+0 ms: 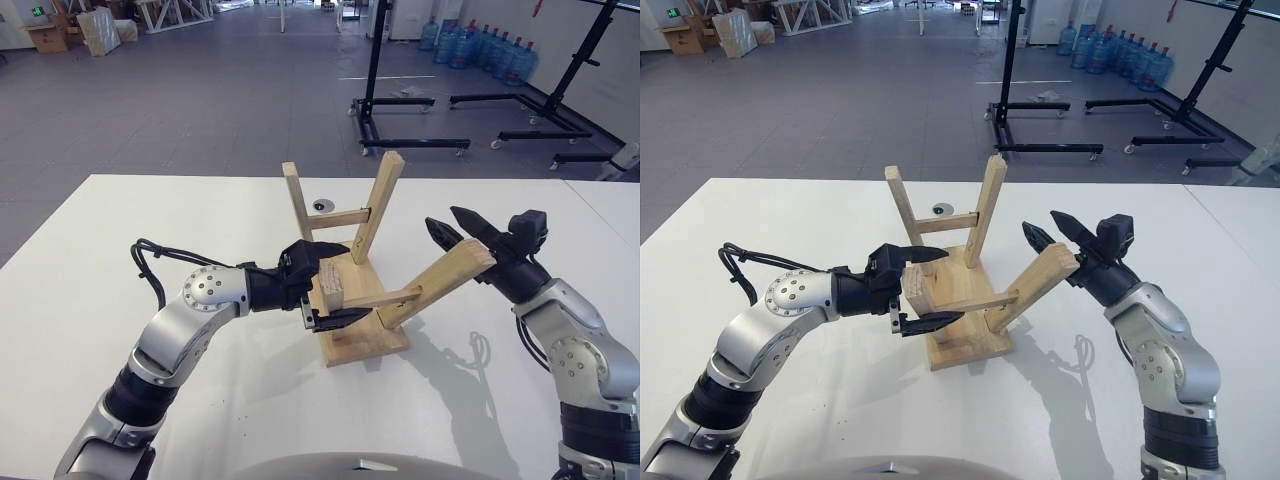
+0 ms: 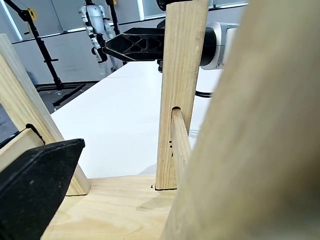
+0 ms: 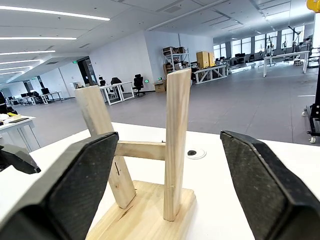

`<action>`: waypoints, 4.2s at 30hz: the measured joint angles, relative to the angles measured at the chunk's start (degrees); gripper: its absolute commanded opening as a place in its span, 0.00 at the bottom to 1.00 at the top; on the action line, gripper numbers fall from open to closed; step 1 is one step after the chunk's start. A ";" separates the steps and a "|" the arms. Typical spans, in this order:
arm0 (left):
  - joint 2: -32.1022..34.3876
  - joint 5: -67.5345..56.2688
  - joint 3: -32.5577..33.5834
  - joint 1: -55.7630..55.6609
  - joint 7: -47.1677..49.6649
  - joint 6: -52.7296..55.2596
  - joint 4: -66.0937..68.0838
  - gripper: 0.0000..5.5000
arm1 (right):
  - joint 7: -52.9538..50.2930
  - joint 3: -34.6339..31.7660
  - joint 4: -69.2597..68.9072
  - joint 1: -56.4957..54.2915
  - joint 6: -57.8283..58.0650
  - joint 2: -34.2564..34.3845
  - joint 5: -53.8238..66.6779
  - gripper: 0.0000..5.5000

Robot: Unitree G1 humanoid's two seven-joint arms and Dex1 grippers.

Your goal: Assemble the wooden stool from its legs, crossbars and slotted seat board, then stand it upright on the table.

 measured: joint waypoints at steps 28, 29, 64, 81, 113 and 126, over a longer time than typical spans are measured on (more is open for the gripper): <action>1.98 1.19 0.32 1.08 0.80 0.10 -1.08 0.96 | 8.37 -13.94 9.45 8.21 6.80 -2.14 16.53 0.69; 2.16 1.17 0.58 1.39 0.80 0.09 -1.11 0.96 | 10.56 -14.38 8.02 11.02 11.34 -2.81 21.19 0.69; 4.85 0.20 0.09 -6.08 -13.09 -3.94 8.67 0.96 | 36.67 -7.35 15.35 4.19 30.27 -17.23 25.75 0.69; 6.94 1.84 6.52 -4.84 -8.67 -9.71 18.05 0.96 | 38.42 4.92 0.06 6.29 23.60 -15.47 17.54 0.69; 12.39 12.74 6.74 9.75 -9.70 -17.50 20.66 0.96 | 34.75 12.13 42.94 -4.93 -34.90 -13.37 -27.08 0.69; -1.46 12.02 1.13 3.36 -6.36 -16.77 25.00 0.96 | 41.77 15.14 43.30 -8.63 -34.71 -8.63 -24.59 0.49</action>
